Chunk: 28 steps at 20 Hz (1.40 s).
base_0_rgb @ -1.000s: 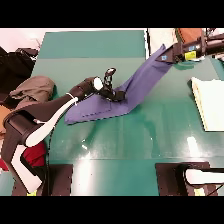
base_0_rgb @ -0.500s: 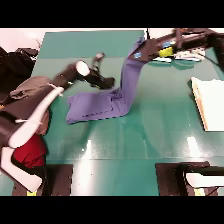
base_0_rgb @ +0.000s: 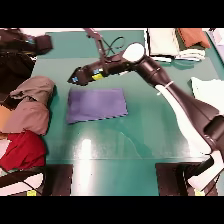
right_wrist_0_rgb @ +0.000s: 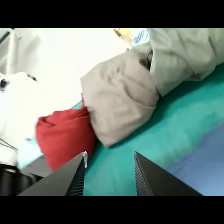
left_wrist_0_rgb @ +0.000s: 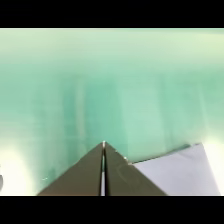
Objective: Fold the shirts.
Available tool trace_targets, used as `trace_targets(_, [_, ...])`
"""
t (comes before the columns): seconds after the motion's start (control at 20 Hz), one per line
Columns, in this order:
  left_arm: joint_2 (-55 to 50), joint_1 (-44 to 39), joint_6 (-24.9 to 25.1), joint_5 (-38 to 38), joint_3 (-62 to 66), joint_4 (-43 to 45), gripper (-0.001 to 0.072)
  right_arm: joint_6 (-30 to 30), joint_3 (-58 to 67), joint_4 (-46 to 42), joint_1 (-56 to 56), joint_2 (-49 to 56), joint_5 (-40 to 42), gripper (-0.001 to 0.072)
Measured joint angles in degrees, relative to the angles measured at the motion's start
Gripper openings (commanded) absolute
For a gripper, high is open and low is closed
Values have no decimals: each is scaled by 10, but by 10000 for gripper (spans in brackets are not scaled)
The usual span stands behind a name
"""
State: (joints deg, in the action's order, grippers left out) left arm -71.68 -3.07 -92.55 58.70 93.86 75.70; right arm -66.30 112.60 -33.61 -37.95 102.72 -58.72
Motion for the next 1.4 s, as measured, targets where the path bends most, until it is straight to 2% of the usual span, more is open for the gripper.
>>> trace_targets(0.15, [20, 3, 0, 14, -2, 7, 20, -19, -21, -63, 19, -14, -10, 365])
trace_targets(0.3, [27, -20, 0, 12, -10, 9, 21, -40, -113, -112, 82, -63, -22, 368])
trace_targets(0.35, [28, -28, 0, 9, -15, 9, 21, -48, -152, -124, 110, -80, -22, 440])
trace_targets(0.4, [30, -38, 0, 4, -20, 10, 21, -55, -195, -134, 142, -95, -23, 588])
trace_targets(0.65, [31, -77, 0, -13, -50, 12, 21, -77, -367, -136, 270, -118, -27, 595])
trace_targets(0.95, [31, -100, 0, -35, -73, 10, 21, -66, -398, -47, 266, -40, -33, 593])
trace_targets(1.0, [31, -101, 0, -37, -74, 10, 21, -64, -385, -30, 253, -23, -35, 544])
trace_targets(1.1, [31, -102, 0, -39, -76, 8, 21, -59, -353, 2, 221, 16, -38, 398])
trace_targets(1.15, [31, -103, 0, -39, -76, 6, 21, -54, -334, 14, 204, 35, -38, 274])
trace_targets(1.2, [31, -103, 0, -39, -77, 1, 20, -50, -317, 24, 189, 51, -36, 112])
trace_targets(1.25, [31, -104, 0, -40, -77, -8, 20, -46, -299, 33, 175, 66, -36, 14])
trace_targets(1.4, [31, -109, 0, -41, -77, -25, 19, -37, -260, 50, 156, 81, -19, 15])
